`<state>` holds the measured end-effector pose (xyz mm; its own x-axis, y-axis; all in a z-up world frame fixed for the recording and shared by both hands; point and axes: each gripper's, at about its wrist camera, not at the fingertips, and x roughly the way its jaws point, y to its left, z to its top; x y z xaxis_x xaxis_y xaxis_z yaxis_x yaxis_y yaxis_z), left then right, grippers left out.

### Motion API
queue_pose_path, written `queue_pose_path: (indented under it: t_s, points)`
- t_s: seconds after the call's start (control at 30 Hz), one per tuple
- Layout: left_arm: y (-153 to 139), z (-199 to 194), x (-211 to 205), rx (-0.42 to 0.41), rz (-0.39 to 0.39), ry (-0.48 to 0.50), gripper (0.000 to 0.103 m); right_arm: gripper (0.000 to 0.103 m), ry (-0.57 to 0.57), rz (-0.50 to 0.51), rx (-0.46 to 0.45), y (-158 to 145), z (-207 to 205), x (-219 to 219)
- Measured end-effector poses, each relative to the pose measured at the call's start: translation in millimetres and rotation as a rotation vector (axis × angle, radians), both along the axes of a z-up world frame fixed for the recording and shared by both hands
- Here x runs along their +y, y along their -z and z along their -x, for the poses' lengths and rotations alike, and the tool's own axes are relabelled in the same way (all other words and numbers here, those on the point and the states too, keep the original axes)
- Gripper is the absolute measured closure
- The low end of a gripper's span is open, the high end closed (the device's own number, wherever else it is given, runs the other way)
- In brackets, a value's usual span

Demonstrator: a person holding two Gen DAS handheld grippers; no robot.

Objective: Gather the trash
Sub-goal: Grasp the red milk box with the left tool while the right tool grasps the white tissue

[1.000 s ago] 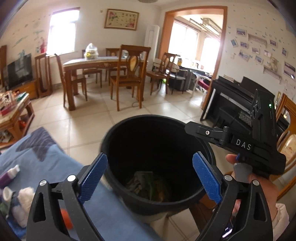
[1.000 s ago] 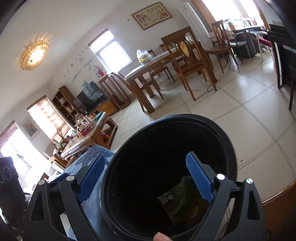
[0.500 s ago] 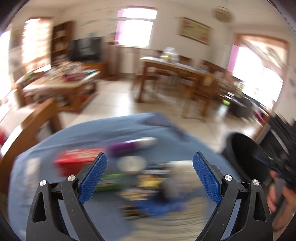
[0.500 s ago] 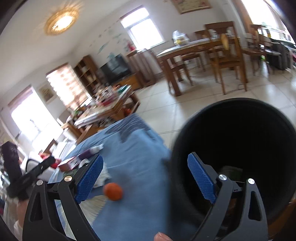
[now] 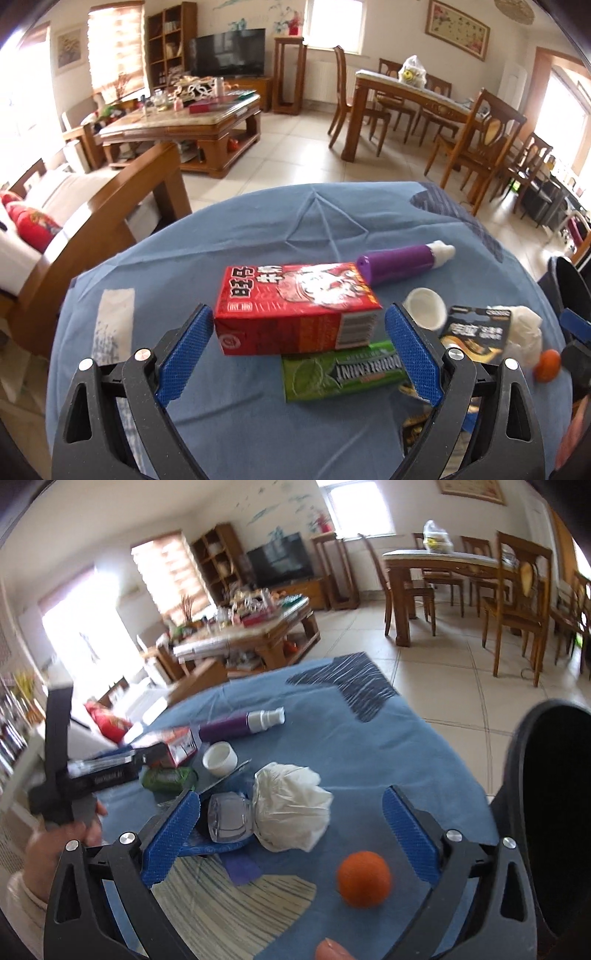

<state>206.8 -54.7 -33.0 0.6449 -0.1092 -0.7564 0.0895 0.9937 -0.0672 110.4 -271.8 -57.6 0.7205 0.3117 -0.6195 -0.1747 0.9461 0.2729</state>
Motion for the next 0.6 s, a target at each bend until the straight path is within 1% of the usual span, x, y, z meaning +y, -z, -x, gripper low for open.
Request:
queue_pose_path:
  t_s: [0.1,0.13,0.2,0.23,0.3,0.33,0.4,0.43,0.47,0.5,0.6]
  points:
    - [10.3,-3.7,5.2,0.012,0.038,0.006,0.011,0.007,0.007,0.017,0.036,8.2,-10.8,4.7]
    - [12.1,-5.4,7.4,0.015,0.052,0.000,0.012,0.010,0.012,0.014,0.045,9.1,-15.4,4.9]
    - [17.3,-9.3,11.8,0.023,0.079,-0.006,0.013,0.019,0.028,0.004,0.067,13.3,-21.1,1.9]
    - [19.8,-10.1,12.0,0.023,0.081,-0.010,0.013,0.021,0.035,0.000,0.075,14.9,-22.6,1.0]
    - [23.0,-11.5,13.9,0.021,0.091,-0.014,0.013,0.030,0.043,0.006,0.095,19.4,-25.2,-1.6]
    - [23.3,-11.7,14.4,0.019,0.095,-0.015,0.013,0.034,0.042,0.014,0.109,22.4,-27.1,-1.6]
    - [23.5,-11.0,14.3,0.009,0.094,-0.011,0.014,0.049,0.028,0.016,0.134,28.5,-30.0,0.3]
    - [23.8,-10.5,14.0,0.004,0.093,-0.012,0.014,0.049,0.025,0.029,0.126,28.9,-30.1,1.1]
    - [23.6,-9.7,13.8,-0.003,0.091,-0.013,0.014,0.061,0.017,0.043,0.125,29.2,-28.6,2.8]
    - [23.1,-8.7,13.9,-0.009,0.092,-0.015,0.014,0.068,0.010,0.040,0.125,30.0,-27.8,3.8]
    - [19.0,-5.9,15.5,-0.033,0.107,-0.018,0.014,0.078,0.007,0.045,0.100,26.0,-22.1,6.3]
